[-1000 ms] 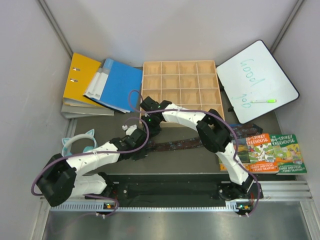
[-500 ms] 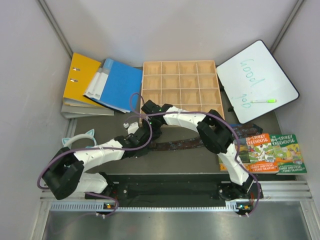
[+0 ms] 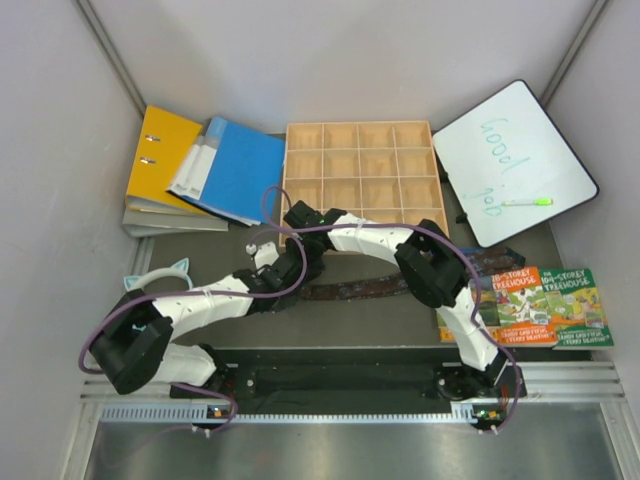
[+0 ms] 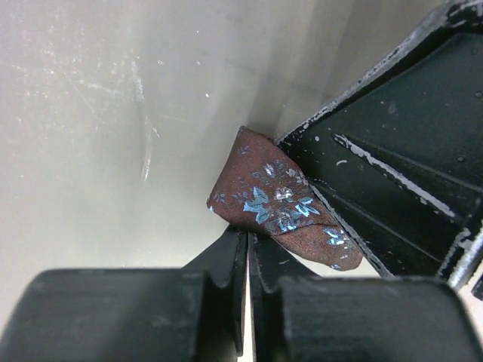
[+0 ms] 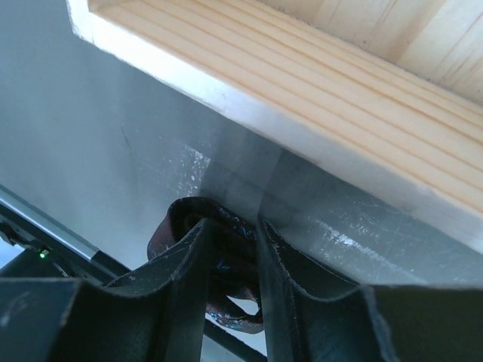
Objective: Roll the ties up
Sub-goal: Roll the tie at the center of the board.
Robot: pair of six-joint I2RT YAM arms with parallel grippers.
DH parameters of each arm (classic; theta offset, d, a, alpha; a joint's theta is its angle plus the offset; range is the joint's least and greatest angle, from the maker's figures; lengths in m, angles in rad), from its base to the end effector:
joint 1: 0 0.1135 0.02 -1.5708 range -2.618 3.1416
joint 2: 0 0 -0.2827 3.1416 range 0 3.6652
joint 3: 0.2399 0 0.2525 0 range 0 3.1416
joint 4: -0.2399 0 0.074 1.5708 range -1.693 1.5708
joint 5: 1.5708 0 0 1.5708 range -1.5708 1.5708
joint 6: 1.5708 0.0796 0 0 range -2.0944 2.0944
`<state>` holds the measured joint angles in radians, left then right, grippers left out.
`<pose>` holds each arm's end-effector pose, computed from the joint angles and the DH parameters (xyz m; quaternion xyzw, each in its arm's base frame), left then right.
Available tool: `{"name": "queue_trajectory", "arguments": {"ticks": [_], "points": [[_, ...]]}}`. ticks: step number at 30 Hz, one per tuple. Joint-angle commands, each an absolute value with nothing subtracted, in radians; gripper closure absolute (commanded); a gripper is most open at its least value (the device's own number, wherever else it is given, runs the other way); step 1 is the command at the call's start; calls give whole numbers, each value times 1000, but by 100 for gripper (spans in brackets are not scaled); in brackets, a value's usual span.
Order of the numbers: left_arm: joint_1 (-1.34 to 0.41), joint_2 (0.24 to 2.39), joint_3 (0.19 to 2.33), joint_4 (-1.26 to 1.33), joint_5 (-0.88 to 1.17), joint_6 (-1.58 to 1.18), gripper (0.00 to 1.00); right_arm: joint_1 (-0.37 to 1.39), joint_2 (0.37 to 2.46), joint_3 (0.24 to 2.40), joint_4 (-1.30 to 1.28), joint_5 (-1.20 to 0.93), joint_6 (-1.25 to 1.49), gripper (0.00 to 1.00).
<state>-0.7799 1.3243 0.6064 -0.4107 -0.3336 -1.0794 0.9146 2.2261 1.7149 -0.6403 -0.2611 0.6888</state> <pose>0.1883 -0.1496 0.1366 -0.1795 0.9459 -0.0764 0.2592 0.2869 0.4063 0.1321 -0.1362 0.9606 0.2368 0.0520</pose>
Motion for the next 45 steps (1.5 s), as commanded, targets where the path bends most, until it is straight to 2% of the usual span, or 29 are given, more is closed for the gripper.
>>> {"name": "queue_trajectory", "arguments": {"ticks": [1,8,13,16,19,22,28,33,37,45], "points": [[-778,1333,603,-463,-368,-1081,93,931,2203,1742,-718,-221,681,68],[-778,1206,589,-535,-345,-1092,83,879,2207,1887,-793,-192,657,66],[-779,1120,571,-569,-315,-1103,79,827,2145,1905,-798,-181,649,65],[-779,1071,578,-609,-308,-1104,78,822,2073,1856,-789,-167,650,65],[-778,1010,594,-661,-322,-1106,74,822,1958,1692,-681,-189,686,65],[-778,954,610,-669,-341,-1074,67,824,1833,1458,-565,-216,736,65],[-775,951,640,-623,-371,-970,47,856,1674,1199,-303,-302,859,68],[-744,1009,693,-618,-357,-895,42,885,1669,1120,-160,-353,949,75],[-694,1008,701,-572,-296,-833,37,902,1703,1137,-147,-339,960,76],[-540,1019,650,-485,-124,-764,40,905,1791,1161,-127,-318,983,82]]}}
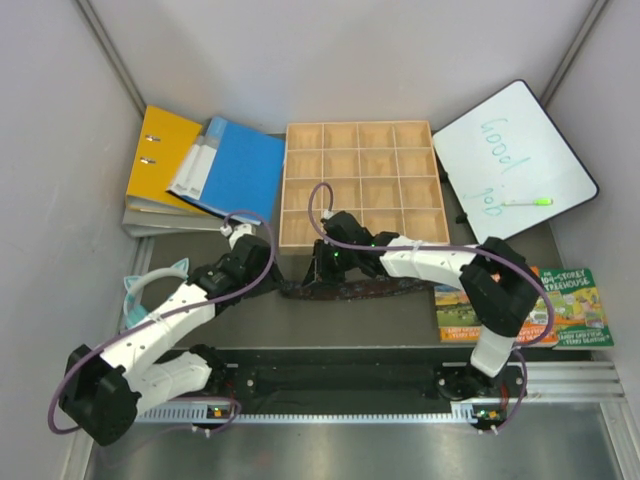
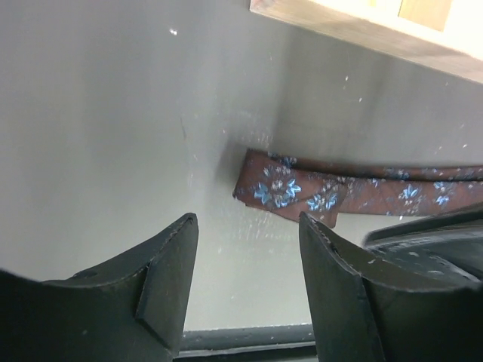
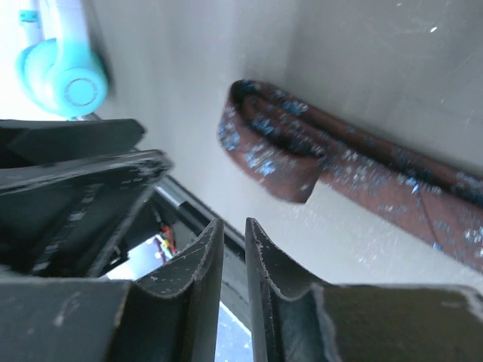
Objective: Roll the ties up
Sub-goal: Roll the tie at the center of the board.
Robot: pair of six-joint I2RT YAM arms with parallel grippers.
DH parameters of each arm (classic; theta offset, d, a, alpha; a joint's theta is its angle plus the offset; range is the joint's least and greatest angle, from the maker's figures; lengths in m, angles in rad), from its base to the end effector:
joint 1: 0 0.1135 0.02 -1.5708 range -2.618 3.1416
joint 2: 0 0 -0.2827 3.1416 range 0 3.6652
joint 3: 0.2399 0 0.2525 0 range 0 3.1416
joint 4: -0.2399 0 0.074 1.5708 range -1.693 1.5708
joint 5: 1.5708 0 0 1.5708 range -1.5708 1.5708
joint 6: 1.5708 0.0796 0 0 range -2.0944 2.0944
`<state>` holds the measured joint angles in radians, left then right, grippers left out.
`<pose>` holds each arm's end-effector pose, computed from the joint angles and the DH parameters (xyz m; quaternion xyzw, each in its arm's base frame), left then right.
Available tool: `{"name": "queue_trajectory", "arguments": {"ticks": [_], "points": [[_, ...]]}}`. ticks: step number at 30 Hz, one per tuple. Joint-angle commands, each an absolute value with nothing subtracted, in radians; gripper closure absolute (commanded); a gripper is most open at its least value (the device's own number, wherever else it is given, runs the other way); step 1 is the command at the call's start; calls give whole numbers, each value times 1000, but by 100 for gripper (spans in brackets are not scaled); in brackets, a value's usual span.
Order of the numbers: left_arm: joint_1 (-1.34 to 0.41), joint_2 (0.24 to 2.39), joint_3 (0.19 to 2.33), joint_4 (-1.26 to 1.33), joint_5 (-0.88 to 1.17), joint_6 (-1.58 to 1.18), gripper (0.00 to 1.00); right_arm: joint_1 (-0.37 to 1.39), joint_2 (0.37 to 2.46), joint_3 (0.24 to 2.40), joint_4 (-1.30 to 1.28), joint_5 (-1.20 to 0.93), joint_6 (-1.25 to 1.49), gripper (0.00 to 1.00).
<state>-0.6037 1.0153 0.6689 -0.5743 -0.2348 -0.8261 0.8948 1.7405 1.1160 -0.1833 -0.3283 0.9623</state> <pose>0.1864 -0.1060 0.2063 -0.1416 0.9311 -0.1241 0.3123 0.2334 0.3320 0.1895 -0.0299 0.9172 0.3850 0.0986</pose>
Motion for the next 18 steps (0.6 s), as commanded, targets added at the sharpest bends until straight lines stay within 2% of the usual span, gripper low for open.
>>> {"name": "queue_trajectory", "arguments": {"ticks": [1,18], "points": [[-529,1016,638,-476,-106,-758,40,905,1799,1163,-123,-319,985,82],[-511,1089,566,-353,52,-706,41,888,1901,1166,-135,-282,946,84]]}}
